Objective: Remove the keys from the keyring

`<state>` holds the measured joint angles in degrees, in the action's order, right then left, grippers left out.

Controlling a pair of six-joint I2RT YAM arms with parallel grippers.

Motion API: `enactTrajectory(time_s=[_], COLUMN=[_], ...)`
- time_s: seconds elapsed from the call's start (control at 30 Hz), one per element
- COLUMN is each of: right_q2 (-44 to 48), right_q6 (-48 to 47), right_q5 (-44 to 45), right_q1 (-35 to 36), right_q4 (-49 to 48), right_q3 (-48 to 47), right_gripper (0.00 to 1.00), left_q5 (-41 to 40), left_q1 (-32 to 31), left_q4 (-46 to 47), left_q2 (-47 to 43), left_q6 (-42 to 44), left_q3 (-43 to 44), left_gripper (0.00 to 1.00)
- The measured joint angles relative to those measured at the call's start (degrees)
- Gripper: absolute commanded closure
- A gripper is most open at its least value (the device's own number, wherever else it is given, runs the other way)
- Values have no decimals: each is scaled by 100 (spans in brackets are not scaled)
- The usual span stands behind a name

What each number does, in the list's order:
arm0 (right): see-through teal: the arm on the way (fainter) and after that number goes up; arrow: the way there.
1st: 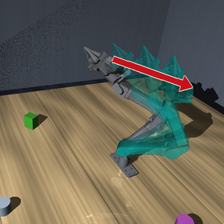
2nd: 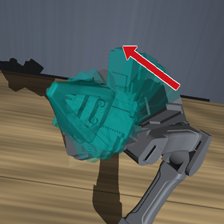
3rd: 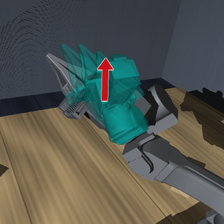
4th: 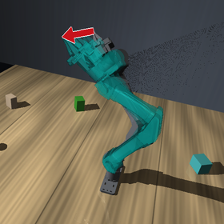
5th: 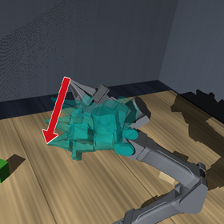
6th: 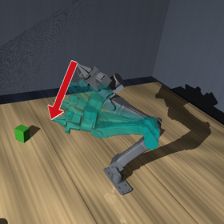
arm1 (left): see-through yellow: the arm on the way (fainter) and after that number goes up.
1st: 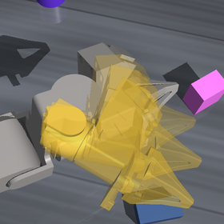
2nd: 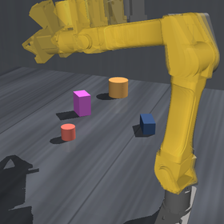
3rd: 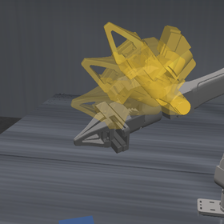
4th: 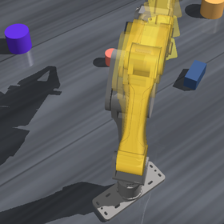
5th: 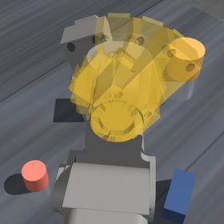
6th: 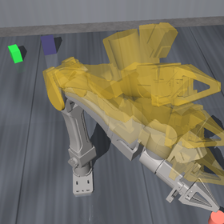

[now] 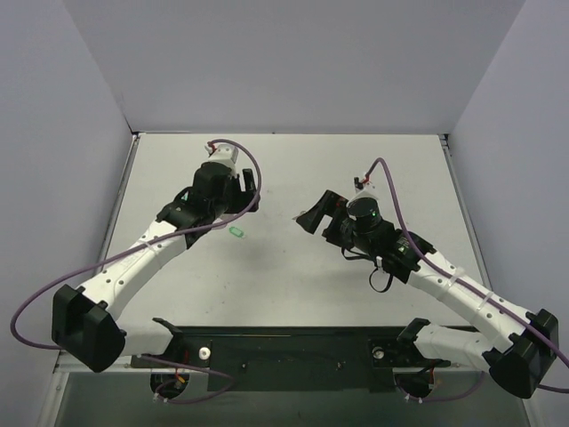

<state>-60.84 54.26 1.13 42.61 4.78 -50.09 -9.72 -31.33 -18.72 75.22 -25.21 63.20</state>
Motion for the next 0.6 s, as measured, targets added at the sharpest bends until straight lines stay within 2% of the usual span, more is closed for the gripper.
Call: enactTrajectory(time_s=[0.27, 0.6], right_q2=[-155, -260], right_q6=[83, 144], right_q5=[-68, -271], right_q1=[4, 109], right_q4=[-144, -494], right_q3=[0, 17], right_gripper=[9, 10], left_q5=[114, 184], left_q1=[0, 0], left_q4=[-240, -815], left_q2=[-1110, -3244], left_q6=[-11, -94], left_q3=[-157, -1126], left_gripper=[17, 17])
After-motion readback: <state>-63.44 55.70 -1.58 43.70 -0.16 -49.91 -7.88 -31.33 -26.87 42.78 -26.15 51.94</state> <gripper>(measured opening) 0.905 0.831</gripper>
